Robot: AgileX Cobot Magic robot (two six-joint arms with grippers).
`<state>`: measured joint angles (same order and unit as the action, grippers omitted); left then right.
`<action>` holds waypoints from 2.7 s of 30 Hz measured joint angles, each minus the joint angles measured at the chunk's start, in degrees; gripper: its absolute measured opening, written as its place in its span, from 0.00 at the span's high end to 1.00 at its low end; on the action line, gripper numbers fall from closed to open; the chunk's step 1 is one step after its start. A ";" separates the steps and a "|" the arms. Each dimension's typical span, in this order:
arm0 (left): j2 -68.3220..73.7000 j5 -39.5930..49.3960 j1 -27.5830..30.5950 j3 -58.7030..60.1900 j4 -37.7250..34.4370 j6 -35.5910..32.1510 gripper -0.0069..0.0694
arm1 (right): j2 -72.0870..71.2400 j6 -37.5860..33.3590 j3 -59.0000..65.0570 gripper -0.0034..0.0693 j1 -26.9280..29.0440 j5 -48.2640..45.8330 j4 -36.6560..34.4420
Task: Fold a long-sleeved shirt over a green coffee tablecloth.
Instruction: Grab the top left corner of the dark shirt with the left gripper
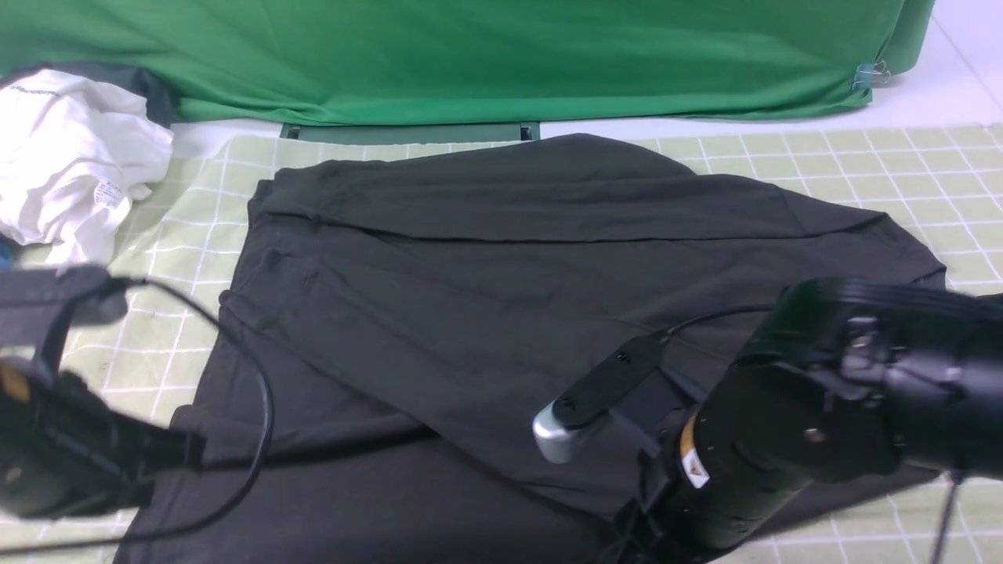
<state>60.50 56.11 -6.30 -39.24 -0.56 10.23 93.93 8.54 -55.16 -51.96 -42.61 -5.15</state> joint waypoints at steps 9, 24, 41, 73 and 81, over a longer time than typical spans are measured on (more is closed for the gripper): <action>-0.86 0.99 0.00 1.38 0.56 2.02 0.91 | 6.24 0.03 0.00 0.53 0.00 3.51 0.48; -0.92 1.07 0.00 1.42 0.56 2.03 0.90 | 5.34 1.13 0.35 0.92 -1.87 -0.87 3.56; 1.03 3.09 0.00 1.48 1.61 2.23 0.81 | -0.27 6.11 6.08 0.86 -5.96 -1.22 3.70; 28.52 -8.10 -0.04 1.11 3.14 7.39 0.64 | -26.03 4.85 6.18 0.48 -6.26 0.21 3.37; 25.80 -0.50 -0.12 3.46 1.82 5.18 0.88 | -28.87 4.66 6.20 0.48 -6.26 -0.38 3.38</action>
<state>86.30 55.60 -6.42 -35.79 1.26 15.41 65.06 13.20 -48.95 -58.22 -42.99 -1.77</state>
